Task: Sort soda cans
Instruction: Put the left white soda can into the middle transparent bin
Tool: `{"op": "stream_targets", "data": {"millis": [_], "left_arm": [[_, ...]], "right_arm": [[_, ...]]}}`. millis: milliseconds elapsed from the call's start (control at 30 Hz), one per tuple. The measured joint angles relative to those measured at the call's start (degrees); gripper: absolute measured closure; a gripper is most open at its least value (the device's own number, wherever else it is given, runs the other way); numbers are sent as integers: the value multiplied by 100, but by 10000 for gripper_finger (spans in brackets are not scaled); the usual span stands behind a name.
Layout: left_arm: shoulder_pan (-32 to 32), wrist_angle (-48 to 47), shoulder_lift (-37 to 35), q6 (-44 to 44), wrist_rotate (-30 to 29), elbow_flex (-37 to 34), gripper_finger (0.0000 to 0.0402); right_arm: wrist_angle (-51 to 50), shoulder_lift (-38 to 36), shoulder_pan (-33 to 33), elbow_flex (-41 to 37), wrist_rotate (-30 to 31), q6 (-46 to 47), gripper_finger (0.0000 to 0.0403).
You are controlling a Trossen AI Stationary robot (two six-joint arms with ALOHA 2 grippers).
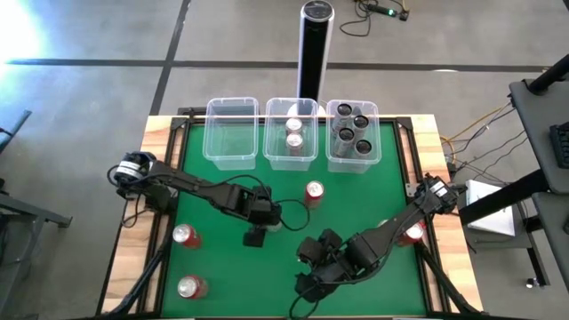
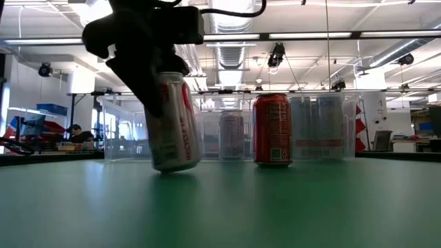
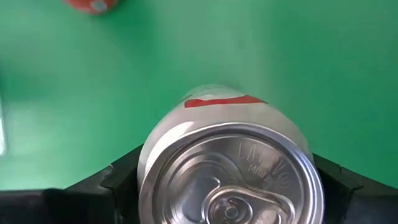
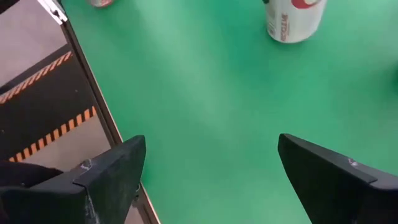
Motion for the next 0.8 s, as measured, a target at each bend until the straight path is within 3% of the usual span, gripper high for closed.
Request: {"op": "stream_targets", "data": {"millis": [267, 600, 800], "left_arm": [[1, 214, -2, -211, 70, -31, 14], [1, -860, -355, -85, 127, 328, 34], [1, -356, -1045, -365, 127, -161, 34]], "right_arm": [[4, 0, -196, -1, 6, -23, 42], [175, 0, -593, -3, 0, -1633, 42], [123, -32, -869, -5, -41, -2245, 41]]}}
